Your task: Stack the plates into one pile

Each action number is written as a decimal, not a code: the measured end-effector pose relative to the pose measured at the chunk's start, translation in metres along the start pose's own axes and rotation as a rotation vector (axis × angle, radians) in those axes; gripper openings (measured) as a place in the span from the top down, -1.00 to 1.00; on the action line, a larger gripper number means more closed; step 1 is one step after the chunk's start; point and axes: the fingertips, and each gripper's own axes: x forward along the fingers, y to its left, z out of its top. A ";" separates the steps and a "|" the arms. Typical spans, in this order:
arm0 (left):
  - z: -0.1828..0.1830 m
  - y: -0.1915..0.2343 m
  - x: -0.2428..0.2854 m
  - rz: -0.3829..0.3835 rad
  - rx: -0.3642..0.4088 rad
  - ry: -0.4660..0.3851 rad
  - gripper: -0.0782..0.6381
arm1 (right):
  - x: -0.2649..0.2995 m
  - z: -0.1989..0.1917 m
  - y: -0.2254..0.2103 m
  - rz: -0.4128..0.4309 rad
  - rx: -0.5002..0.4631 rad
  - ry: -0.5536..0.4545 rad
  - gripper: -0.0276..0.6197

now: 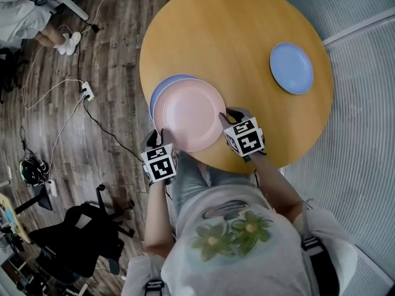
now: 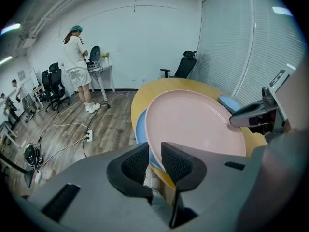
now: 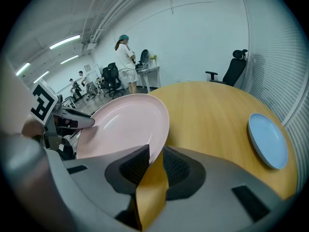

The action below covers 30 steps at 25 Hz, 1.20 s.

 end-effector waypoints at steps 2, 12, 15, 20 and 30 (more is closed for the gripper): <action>0.004 0.005 0.006 -0.001 -0.004 0.005 0.52 | 0.006 0.004 0.000 -0.001 0.002 0.006 0.59; 0.023 0.032 0.040 -0.010 0.026 0.033 0.52 | 0.043 0.024 -0.001 -0.014 0.013 0.040 0.59; 0.026 0.033 0.048 -0.021 0.041 0.048 0.52 | 0.051 0.024 -0.003 -0.021 0.020 0.049 0.59; 0.030 0.038 0.058 -0.022 0.071 0.068 0.52 | 0.060 0.022 -0.006 -0.033 0.044 0.065 0.59; 0.028 0.044 0.075 -0.035 0.134 0.100 0.52 | 0.075 0.016 -0.005 -0.061 0.059 0.087 0.59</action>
